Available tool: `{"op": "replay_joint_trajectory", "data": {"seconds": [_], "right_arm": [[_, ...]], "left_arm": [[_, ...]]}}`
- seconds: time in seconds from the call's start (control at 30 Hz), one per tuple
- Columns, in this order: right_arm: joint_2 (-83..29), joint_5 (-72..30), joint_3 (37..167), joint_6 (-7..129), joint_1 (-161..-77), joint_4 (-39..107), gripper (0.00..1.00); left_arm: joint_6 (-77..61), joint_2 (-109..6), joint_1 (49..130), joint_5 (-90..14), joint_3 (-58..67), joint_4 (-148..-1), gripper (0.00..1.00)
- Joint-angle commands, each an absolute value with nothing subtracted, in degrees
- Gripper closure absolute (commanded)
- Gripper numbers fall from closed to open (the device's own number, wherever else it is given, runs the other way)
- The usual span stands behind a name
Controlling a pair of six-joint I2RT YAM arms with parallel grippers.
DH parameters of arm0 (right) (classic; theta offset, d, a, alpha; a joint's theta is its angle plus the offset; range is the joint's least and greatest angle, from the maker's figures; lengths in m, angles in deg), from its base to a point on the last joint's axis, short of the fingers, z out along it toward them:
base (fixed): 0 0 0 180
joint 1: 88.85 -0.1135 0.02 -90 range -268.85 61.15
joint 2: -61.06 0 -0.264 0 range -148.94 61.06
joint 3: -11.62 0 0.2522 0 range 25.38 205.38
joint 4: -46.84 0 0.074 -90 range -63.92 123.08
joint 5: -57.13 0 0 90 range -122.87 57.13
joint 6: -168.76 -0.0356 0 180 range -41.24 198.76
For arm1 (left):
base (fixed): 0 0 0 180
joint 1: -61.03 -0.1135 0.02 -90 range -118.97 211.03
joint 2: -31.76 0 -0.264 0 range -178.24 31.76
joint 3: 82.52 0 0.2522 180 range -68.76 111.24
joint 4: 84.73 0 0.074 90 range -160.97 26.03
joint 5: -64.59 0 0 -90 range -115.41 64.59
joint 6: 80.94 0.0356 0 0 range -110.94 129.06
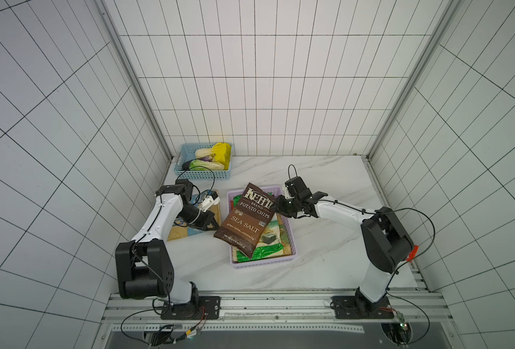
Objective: Put the potato chips into the basket
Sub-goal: Adjust the potato chip in the basket.
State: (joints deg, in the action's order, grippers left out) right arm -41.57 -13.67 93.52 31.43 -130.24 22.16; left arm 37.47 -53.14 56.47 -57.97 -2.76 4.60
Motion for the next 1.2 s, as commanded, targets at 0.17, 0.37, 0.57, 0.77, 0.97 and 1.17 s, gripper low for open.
{"op": "replay_joint_trajectory", "data": {"seconds": [0.17,0.37,0.57,0.77,0.97,1.17], "right_arm": [[-42.09,-13.23,91.86,30.51,-130.96,24.05,0.54],[-42.31,-12.56,91.10,30.35,-130.96,25.20,0.55],[-43.18,-12.26,91.29,30.39,-131.04,26.75,0.65],[-43.61,-12.21,91.73,31.03,-131.01,26.88,0.71],[-43.73,-12.29,91.86,31.23,-130.95,27.82,0.80],[-43.27,-12.48,92.64,32.48,-131.04,27.91,0.86]], "left_arm": [[39.17,-54.47,56.28,-53.65,-2.58,1.98,0.42],[40.45,-56.22,56.18,-53.41,-2.58,1.46,0.38],[46.47,-59.78,56.17,-57.23,-1.31,4.65,0.41],[49.18,-63.07,56.19,-58.57,-0.92,5.47,0.45],[51.67,-64.16,56.14,-62.63,-0.81,7.49,0.62],[52.50,-64.57,56.12,-63.67,-0.82,8.39,0.96]]}}
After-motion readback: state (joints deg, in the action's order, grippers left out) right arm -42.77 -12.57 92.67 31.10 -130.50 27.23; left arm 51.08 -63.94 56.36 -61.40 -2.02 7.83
